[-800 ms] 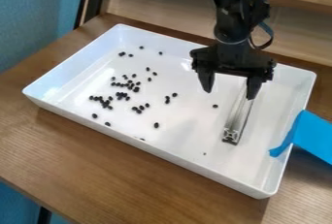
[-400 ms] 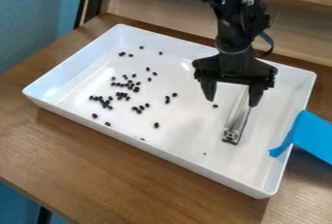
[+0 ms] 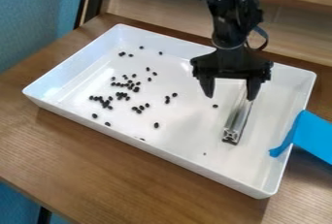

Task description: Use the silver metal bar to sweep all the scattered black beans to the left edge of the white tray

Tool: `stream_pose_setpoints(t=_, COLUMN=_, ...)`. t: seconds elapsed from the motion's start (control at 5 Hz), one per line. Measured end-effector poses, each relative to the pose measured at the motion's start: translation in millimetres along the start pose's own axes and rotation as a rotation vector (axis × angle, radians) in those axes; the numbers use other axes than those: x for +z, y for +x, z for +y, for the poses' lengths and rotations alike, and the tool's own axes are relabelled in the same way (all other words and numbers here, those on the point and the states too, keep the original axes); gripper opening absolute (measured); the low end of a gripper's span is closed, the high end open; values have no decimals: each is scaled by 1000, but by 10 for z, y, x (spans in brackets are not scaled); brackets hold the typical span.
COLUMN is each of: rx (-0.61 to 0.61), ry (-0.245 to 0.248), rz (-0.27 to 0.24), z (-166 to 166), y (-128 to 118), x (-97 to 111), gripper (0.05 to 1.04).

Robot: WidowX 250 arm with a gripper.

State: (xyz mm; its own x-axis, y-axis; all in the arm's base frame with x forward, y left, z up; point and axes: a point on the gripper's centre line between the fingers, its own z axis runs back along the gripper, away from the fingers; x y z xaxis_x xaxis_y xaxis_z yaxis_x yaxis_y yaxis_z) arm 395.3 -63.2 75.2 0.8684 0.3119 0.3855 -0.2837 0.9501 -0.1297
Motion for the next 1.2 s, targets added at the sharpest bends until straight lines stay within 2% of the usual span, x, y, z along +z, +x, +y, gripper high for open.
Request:
stream_pose_setpoints(t=0.2, rx=12, ry=-1, rz=8, z=-18, y=10, x=-53, gripper=999)
stream_pose_setpoints(t=0.6, rx=41, ry=-46, rz=46, z=-30, y=95, x=-11, gripper=999)
stream_pose_setpoints(t=0.8, rx=26, ry=-38, rz=70, z=-11, y=51, x=-117, gripper=999)
stream_pose_setpoints(t=1.0, rx=26, ry=-27, rz=65, z=7, y=51, x=-174, gripper=999)
stream_pose_setpoints(t=1.2, rx=4, ry=-24, rz=66, z=30, y=-1, x=-213, gripper=947)
